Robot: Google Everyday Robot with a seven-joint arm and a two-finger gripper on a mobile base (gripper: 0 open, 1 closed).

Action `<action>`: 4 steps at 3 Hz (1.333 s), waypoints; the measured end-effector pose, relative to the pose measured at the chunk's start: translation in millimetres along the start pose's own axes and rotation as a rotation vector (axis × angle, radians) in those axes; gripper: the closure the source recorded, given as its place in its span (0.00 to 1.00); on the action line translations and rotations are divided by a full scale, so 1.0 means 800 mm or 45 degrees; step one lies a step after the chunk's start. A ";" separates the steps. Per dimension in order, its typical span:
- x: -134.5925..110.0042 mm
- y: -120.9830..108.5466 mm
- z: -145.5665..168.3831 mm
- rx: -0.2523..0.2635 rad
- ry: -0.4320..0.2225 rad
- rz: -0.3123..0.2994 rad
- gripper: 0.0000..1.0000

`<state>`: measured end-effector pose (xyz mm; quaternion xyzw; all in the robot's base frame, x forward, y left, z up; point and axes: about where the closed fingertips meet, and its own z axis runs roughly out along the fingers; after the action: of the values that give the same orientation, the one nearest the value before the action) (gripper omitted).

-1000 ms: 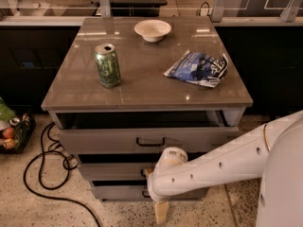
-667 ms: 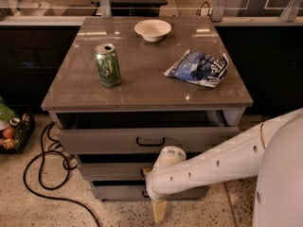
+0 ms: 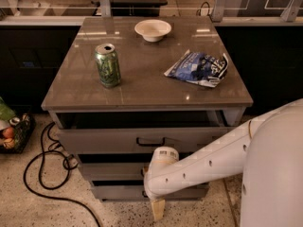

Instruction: Open middle drawer

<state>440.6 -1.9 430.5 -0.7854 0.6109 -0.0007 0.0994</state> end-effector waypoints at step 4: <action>0.014 -0.005 0.038 0.003 0.028 0.047 0.00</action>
Offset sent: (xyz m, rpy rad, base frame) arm 0.0012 0.0057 -0.0222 -0.0314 -0.0229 -0.0152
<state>450.8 -6.9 399.7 -0.7738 0.6264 -0.0082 0.0937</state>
